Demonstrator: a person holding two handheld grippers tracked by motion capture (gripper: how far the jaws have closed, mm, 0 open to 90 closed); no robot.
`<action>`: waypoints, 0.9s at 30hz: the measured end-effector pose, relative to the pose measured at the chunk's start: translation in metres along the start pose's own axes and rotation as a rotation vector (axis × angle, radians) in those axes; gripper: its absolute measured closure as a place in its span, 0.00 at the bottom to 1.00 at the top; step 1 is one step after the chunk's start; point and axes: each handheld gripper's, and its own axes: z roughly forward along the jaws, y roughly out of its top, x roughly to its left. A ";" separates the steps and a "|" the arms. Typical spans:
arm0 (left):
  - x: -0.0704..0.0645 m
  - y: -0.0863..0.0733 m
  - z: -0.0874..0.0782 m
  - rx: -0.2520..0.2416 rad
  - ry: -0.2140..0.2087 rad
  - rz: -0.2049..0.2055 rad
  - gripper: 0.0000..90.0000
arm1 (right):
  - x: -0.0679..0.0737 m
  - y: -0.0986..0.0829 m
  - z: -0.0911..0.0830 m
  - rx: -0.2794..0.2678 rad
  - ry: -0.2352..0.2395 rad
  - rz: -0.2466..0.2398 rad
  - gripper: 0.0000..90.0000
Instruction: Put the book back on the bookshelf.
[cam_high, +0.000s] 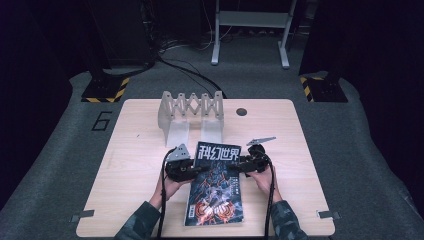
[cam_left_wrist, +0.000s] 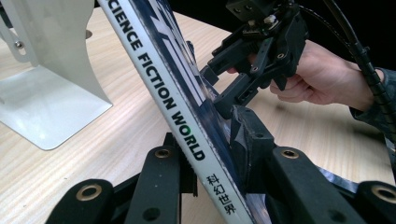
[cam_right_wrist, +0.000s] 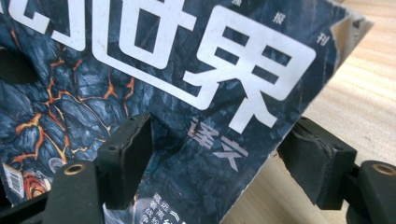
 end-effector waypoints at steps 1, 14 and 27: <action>0.000 0.000 0.000 -0.003 0.003 0.001 0.81 | 0.001 0.000 -0.001 -0.002 0.002 0.002 0.31; 0.005 0.008 -0.008 0.016 -0.032 0.022 0.81 | 0.008 0.005 -0.018 -0.051 -0.031 -0.026 0.57; 0.014 0.024 -0.016 0.061 -0.022 -0.008 0.82 | 0.024 0.014 -0.040 -0.128 -0.095 -0.106 0.86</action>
